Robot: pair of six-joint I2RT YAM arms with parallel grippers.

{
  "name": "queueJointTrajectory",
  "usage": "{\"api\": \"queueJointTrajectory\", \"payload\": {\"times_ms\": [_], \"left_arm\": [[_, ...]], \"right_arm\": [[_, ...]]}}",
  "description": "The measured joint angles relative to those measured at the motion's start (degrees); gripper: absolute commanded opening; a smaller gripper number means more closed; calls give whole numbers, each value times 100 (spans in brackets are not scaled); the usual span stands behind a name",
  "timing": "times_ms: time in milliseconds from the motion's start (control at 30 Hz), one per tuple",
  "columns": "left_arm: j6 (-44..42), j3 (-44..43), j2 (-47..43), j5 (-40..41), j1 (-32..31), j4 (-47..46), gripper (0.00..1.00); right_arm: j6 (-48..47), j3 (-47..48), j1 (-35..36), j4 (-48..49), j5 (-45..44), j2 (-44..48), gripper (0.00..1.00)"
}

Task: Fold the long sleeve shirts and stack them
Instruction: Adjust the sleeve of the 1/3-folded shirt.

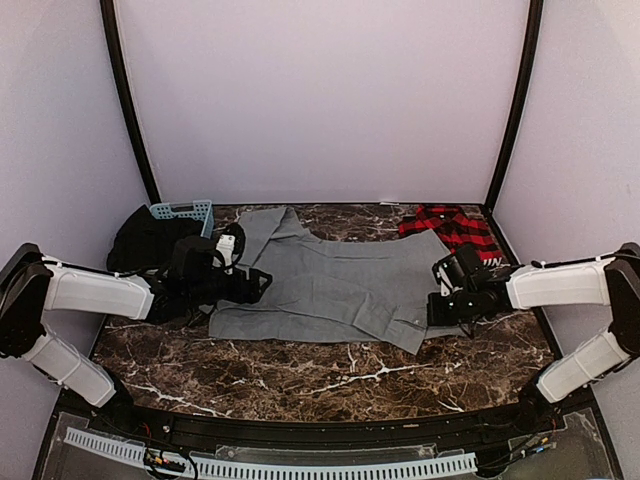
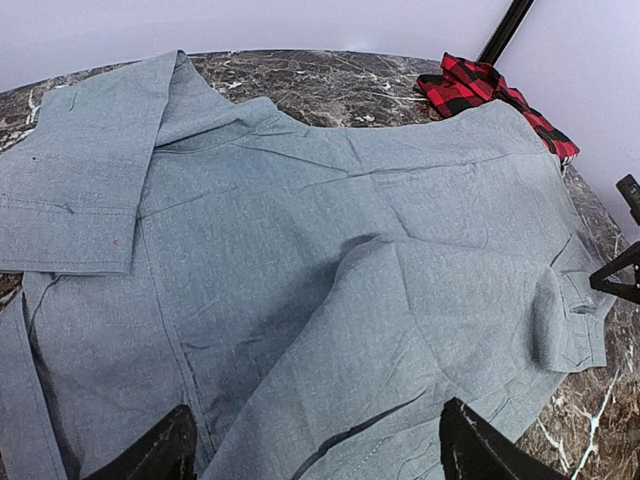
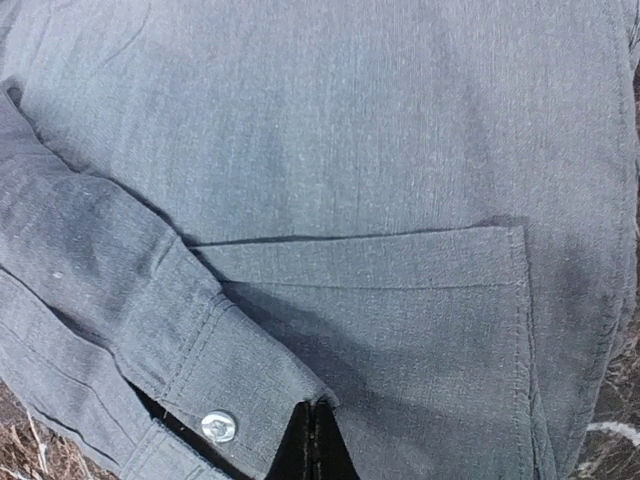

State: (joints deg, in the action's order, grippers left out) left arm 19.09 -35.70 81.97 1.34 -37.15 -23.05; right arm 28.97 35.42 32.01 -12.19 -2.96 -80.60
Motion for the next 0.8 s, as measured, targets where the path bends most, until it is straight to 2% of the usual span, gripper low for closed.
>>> {"api": "queueJointTrajectory", "payload": {"times_ms": [367, 800], "left_arm": [[0, 0, 0, 2, 0, 0, 82], [-35, 2, 4, -44, 0, 0, 82]], "right_arm": [[-151, 365, -13, -273, -334, 317, 0], [-688, 964, -597, -778, -715, -101, 0]]}}
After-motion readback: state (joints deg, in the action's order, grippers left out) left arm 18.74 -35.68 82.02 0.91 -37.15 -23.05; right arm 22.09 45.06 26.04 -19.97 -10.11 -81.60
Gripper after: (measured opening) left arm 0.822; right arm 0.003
